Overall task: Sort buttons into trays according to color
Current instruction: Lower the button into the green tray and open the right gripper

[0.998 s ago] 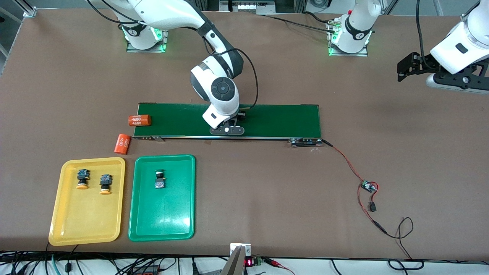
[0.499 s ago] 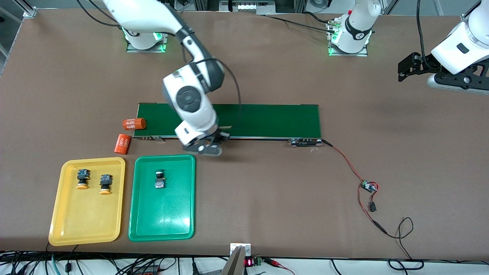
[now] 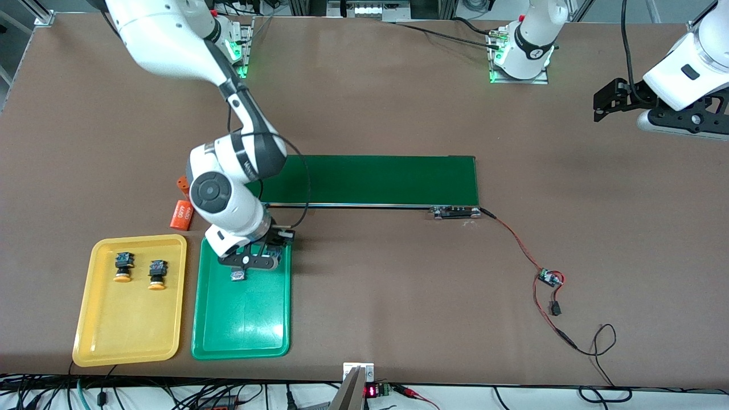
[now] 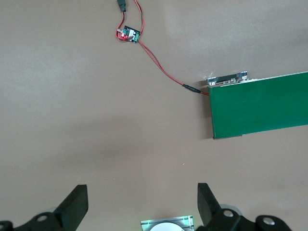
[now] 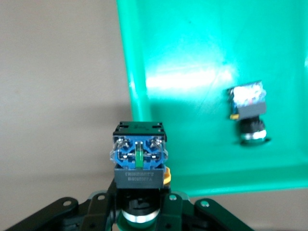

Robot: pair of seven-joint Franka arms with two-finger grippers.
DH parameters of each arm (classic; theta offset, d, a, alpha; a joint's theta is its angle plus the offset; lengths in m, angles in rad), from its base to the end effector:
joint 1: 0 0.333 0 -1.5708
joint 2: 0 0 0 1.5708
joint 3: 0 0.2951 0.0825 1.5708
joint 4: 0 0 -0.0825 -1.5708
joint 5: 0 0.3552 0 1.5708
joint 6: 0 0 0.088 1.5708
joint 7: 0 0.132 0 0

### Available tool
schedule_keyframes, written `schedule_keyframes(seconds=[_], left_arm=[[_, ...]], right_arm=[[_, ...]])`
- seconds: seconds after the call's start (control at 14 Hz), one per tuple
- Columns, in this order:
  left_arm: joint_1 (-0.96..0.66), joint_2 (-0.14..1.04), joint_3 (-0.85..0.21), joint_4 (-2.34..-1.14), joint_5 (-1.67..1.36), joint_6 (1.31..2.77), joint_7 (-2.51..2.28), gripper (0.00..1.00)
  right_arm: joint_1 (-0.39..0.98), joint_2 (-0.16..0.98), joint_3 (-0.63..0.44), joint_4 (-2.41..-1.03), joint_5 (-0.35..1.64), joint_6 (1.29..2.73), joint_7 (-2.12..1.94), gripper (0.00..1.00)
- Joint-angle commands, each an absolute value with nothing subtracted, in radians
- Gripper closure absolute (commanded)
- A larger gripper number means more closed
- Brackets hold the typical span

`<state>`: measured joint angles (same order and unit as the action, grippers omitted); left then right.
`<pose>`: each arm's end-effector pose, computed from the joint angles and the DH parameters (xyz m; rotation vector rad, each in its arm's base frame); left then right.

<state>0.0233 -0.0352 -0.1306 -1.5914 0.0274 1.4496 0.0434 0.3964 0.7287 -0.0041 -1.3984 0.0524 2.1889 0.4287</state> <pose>0.4970 -0.0507 0.5778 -3.0934 0.2301 0.1643 0.6448 0.2706 0.2545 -3.0772 0.0990 -0.0621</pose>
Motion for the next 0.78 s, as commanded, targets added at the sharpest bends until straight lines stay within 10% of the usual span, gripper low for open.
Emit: schedule_keyframes(seconds=[0.0, 0.43, 0.57, 0.71], left_arm=[[0.028, -0.031, -0.132, -1.568, 0.023, 1.428, 0.044, 0.00], [0.028, -0.031, -0.129, -1.568, 0.023, 1.428, 0.046, 0.00], [0.029, -0.031, -0.127, -1.568, 0.023, 1.428, 0.046, 0.00], [0.029, -0.031, -0.123, -1.568, 0.021, 1.428, 0.046, 0.00]], right_arm=[[0.361, 0.807, 0.009, -1.333, 0.049, 2.238, 0.353, 0.90], [0.359, 0.919, -0.006, -1.333, 0.015, 2.411, 0.334, 0.84], [0.356, 0.917, -0.006, -1.333, 0.024, 2.413, 0.345, 0.00], [0.354, 0.866, -0.006, -1.336, 0.029, 2.392, 0.350, 0.00]])
